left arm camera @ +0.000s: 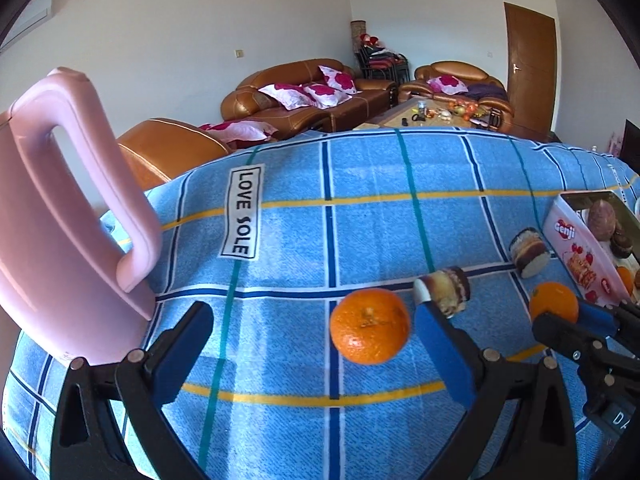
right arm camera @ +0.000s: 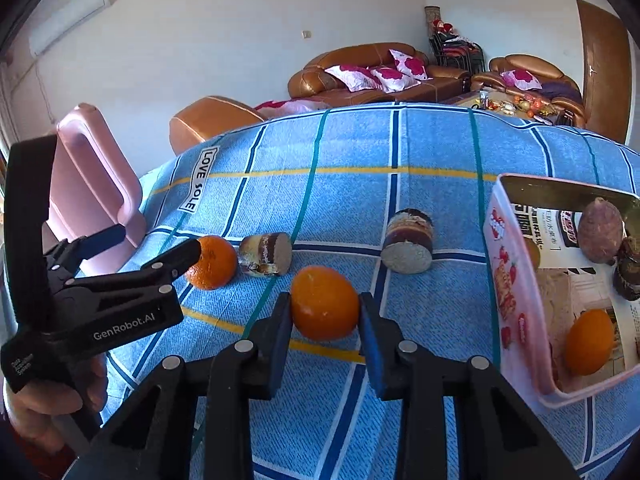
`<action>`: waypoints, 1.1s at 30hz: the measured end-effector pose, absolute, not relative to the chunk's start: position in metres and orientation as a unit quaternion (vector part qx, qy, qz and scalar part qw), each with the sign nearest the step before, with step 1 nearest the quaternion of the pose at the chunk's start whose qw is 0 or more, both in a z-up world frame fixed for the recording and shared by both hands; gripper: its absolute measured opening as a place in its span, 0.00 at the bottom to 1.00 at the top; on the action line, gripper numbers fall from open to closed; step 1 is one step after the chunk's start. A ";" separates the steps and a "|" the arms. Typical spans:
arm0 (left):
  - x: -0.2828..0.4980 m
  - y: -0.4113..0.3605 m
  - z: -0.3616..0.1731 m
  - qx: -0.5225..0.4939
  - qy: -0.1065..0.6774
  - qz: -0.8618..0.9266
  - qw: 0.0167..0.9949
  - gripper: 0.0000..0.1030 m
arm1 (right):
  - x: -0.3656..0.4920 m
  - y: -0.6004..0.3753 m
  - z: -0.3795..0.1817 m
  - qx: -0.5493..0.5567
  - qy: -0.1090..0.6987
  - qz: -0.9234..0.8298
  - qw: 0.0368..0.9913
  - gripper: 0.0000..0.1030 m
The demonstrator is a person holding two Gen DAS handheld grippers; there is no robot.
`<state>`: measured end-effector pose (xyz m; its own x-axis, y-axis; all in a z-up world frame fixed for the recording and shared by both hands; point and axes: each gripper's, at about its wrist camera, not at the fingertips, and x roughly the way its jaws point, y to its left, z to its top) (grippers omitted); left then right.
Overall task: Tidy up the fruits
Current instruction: 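Grasp an orange with the right tool while the left tool grasps another orange, then lift both held oranges off the tablecloth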
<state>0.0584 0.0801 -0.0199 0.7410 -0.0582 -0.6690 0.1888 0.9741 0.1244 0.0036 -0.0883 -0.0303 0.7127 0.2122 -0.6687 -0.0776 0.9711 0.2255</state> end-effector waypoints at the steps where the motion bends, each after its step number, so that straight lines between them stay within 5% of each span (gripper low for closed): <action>1: 0.060 0.077 -0.022 0.096 0.359 -0.069 0.926 0.98 | 0.003 -0.091 -0.030 0.095 0.371 0.078 0.921 0.34; 17: 0.096 0.082 -0.046 0.035 0.444 -0.062 0.893 0.89 | 0.008 -0.098 -0.036 0.117 0.381 0.080 0.914 0.34; 20: 0.091 0.077 -0.043 0.042 0.436 -0.078 0.896 0.72 | 0.008 -0.098 -0.035 0.114 0.380 0.081 0.914 0.34; 22: 0.088 0.072 -0.041 0.044 0.433 -0.101 0.894 0.48 | 0.007 -0.097 -0.035 0.113 0.380 0.081 0.914 0.34; 27: 0.083 0.073 -0.035 0.036 0.422 -0.088 0.901 0.47 | 0.005 -0.097 -0.034 0.113 0.374 0.084 0.917 0.34; 33: 0.045 0.092 -0.004 -0.032 0.296 -0.045 0.953 0.47 | -0.007 -0.093 -0.022 0.101 0.326 0.094 0.935 0.34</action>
<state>0.0451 0.0917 -0.0038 0.8202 -0.1055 -0.5622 0.0674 0.9938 -0.0882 -0.0072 -0.0926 -0.0215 0.7700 0.2409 -0.5909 -0.1097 0.9622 0.2493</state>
